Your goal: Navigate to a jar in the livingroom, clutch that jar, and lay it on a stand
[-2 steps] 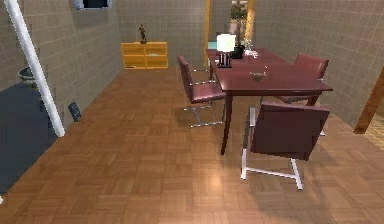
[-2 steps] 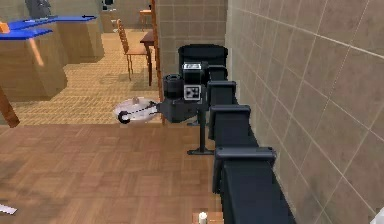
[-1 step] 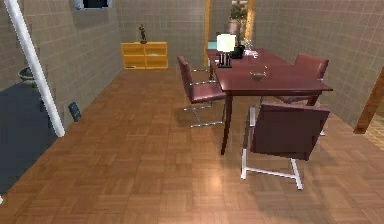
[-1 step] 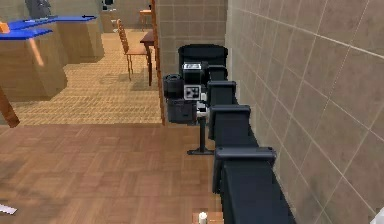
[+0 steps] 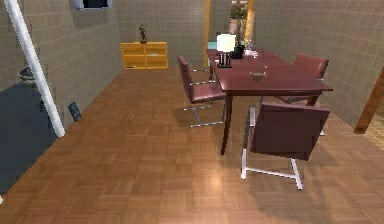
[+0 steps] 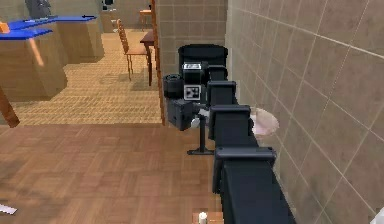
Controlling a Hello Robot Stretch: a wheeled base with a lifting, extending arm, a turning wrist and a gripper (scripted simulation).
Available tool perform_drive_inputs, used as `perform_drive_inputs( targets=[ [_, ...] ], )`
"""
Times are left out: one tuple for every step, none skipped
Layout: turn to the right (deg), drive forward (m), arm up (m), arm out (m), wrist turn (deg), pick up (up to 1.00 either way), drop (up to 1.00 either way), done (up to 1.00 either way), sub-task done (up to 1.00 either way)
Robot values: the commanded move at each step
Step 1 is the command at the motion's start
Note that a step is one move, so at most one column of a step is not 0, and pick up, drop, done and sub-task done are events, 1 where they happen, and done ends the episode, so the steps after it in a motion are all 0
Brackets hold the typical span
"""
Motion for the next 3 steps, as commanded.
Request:
perform_drive_inputs(
  targets=[
    [0.0,0.00,0.00,0.00,12.0,0.00,0.00,0.00,0.00],
    [0.0,0.00,-0.30,0.00,0.0,0.00,0.00,0.00,0.00],
    [0.0,0.00,-0.32,0.00,0.0,0.00,0.00,0.00,0.00]
  ],
)
